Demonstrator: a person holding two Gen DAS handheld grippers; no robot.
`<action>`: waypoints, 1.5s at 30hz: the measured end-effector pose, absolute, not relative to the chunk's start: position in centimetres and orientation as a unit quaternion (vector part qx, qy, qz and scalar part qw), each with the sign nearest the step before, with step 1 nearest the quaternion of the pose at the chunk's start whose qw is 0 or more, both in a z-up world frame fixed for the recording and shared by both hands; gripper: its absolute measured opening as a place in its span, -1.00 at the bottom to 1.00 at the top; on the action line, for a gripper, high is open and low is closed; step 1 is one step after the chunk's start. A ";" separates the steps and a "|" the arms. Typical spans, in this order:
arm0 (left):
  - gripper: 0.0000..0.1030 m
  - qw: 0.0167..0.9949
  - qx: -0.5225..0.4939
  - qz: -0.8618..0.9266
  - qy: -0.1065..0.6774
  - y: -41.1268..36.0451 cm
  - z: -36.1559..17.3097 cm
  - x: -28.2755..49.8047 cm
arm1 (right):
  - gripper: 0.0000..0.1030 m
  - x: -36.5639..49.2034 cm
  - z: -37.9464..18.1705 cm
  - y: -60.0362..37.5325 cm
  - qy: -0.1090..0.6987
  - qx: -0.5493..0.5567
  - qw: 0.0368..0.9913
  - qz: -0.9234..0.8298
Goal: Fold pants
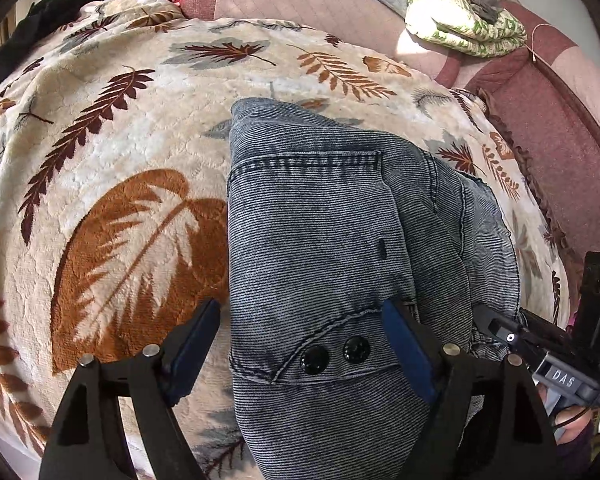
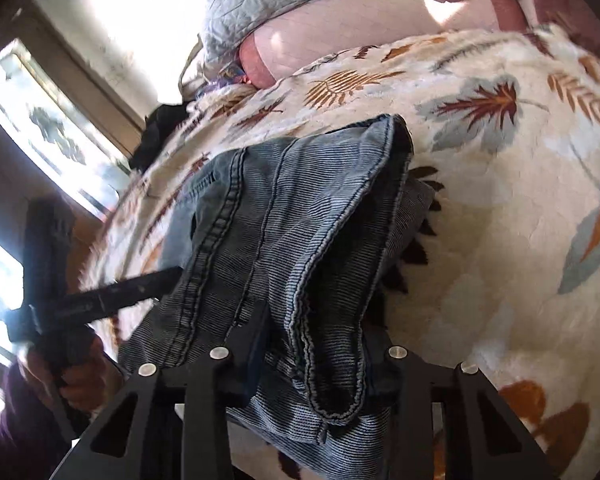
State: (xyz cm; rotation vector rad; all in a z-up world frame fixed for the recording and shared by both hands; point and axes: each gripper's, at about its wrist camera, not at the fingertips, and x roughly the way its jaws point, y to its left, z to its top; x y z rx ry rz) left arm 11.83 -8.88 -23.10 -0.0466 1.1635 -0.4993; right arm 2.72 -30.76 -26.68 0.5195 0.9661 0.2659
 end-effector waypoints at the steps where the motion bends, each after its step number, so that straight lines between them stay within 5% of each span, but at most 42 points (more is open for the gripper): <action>1: 0.70 0.805 -0.023 -0.228 0.547 -8.8 -23.2 12.0 | -0.19 2.9 -26.9 -31.3 0.461 0.260 0.839 0.129; 3: 0.70 0.805 -0.032 -0.218 0.551 -8.3 -23.3 12.4 | -0.14 3.1 -27.2 -32.7 0.463 0.288 0.830 0.121; 6: 0.70 0.806 -0.046 -0.215 0.550 -8.0 -23.4 12.8 | 0.27 3.1 -27.3 -34.5 0.443 0.309 0.836 0.100; 11: 0.69 0.812 -0.033 -0.221 0.539 -8.8 -23.5 13.0 | 0.37 3.9 -28.8 -34.9 0.437 0.348 0.822 0.107; 13: 0.33 0.809 -0.040 -0.240 0.535 -8.7 -23.5 12.9 | 0.25 4.0 -28.8 -34.2 0.434 0.357 0.817 0.133; 14: 0.29 0.809 -0.042 -0.245 0.532 -8.7 -23.4 12.8 | 0.06 4.2 -28.8 -33.5 0.437 0.359 0.810 0.152; 19: -0.33 0.830 -0.001 -0.237 0.505 -9.4 -22.2 11.6 | -0.27 3.5 -27.3 -30.8 0.434 0.302 0.838 0.134; 21: -0.42 0.835 0.007 -0.241 0.495 -9.5 -21.5 11.4 | -0.32 3.0 -26.2 -30.4 0.428 0.283 0.849 0.128; 35: -0.46 0.873 0.046 -0.232 0.426 -12.2 -15.4 17.4 | -0.36 7.7 -18.5 -30.8 0.354 0.191 0.909 0.112; 45: -0.46 0.869 0.092 -0.172 0.455 -16.4 -20.2 25.2 | -0.36 16.3 -22.0 -32.9 0.372 0.214 0.899 0.088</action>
